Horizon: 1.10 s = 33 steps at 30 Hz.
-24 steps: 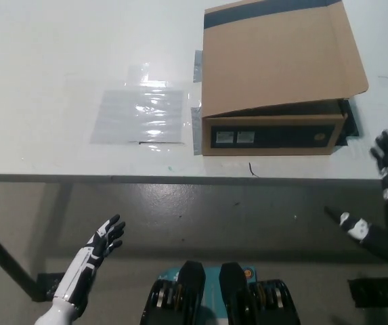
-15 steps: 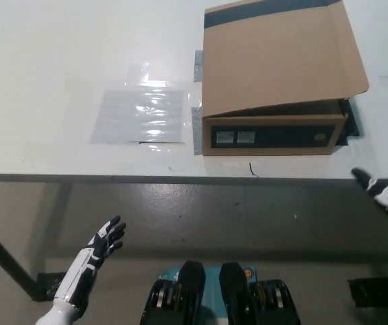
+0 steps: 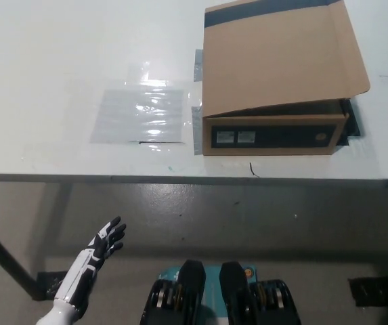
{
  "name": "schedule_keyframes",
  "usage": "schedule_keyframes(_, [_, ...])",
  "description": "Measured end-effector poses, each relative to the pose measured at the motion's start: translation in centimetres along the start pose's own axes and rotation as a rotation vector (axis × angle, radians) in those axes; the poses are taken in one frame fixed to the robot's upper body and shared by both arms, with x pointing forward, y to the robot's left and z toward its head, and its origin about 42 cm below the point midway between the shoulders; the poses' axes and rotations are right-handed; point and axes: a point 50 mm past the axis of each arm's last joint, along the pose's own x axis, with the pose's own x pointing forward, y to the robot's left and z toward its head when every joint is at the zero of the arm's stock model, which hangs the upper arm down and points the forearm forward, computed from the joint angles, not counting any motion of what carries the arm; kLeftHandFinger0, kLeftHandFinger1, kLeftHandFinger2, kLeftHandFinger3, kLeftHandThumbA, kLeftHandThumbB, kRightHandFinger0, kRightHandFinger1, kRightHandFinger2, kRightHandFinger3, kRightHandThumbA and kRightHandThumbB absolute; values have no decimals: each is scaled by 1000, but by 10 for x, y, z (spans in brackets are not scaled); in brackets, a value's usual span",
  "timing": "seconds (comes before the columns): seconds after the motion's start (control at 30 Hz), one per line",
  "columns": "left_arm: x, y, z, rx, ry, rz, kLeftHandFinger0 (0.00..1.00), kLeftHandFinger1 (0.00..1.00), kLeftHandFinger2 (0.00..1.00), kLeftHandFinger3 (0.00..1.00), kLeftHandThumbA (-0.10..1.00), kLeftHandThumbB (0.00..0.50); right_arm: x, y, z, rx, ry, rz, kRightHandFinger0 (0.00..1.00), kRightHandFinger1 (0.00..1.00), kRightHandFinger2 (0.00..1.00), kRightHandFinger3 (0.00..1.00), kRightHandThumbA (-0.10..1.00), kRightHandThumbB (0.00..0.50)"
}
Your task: A small storage box is placed at the center of the table and the robot uses its right hand to slide under its lid and push it upwards to open it
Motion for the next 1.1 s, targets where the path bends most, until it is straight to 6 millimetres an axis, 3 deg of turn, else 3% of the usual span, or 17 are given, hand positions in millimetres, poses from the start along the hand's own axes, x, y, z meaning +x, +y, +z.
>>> schedule_keyframes(0.4, [0,0,0,0,-1,-4,1000,1000,1000,1000,1000,316,14,-10,-31,77,92,-60,1000,1000,1000,1000,1000,285])
schedule_keyframes(0.8, [1,0,0,0,-2,-6,1000,1000,1000,1000,1000,315,23,-1,-51,168,149,-83,1000,1000,1000,1000,1000,260])
schedule_keyframes(1.1, [1,-1,0,-1,-4,-6,1000,1000,1000,1000,1000,328,18,-5,-67,224,194,-116,1000,1000,1000,1000,1000,264])
